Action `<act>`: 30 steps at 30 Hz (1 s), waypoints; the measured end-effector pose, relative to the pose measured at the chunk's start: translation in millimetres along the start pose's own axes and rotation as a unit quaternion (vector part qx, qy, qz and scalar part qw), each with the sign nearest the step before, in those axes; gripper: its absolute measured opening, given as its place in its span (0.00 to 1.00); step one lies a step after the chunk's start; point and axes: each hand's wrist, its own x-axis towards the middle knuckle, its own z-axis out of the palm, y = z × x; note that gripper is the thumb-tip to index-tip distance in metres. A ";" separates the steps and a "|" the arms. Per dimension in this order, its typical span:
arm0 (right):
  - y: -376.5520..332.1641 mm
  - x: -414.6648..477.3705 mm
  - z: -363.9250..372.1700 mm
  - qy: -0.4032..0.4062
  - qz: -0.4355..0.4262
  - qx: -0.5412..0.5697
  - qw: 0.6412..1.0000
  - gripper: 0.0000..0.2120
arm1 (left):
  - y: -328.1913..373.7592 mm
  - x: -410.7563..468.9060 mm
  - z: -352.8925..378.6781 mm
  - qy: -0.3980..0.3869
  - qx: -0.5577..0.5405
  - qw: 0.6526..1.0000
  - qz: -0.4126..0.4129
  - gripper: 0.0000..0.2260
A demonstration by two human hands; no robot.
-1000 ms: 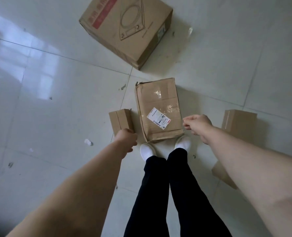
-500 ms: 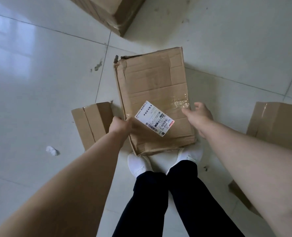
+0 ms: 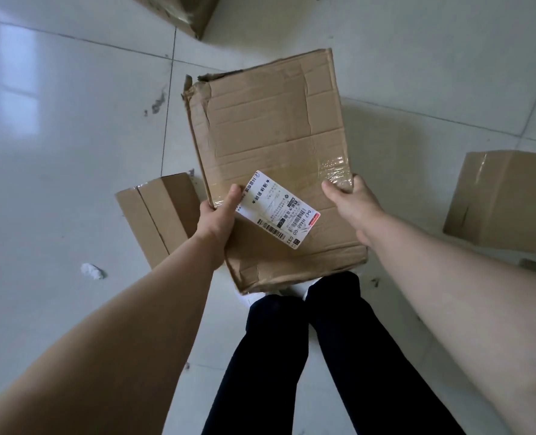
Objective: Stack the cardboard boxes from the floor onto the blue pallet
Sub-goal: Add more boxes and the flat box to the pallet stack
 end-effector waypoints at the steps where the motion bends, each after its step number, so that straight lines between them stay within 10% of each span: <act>1: -1.8 -13.3 -7.3 0.001 0.001 0.003 1.000 0.25 | 4.8 -17.1 -3.8 0.000 0.005 1.000 -0.004 0.35; 18: -65.9 -327.8 -174.0 0.105 -0.055 0.137 0.983 0.27 | 91.0 -366.2 -36.1 -0.028 0.100 0.987 0.124 0.27; 30: 31.3 -535.3 -254.5 0.287 -0.053 0.322 0.901 0.28 | 85.5 -544.6 22.9 -0.177 0.286 0.899 0.280 0.37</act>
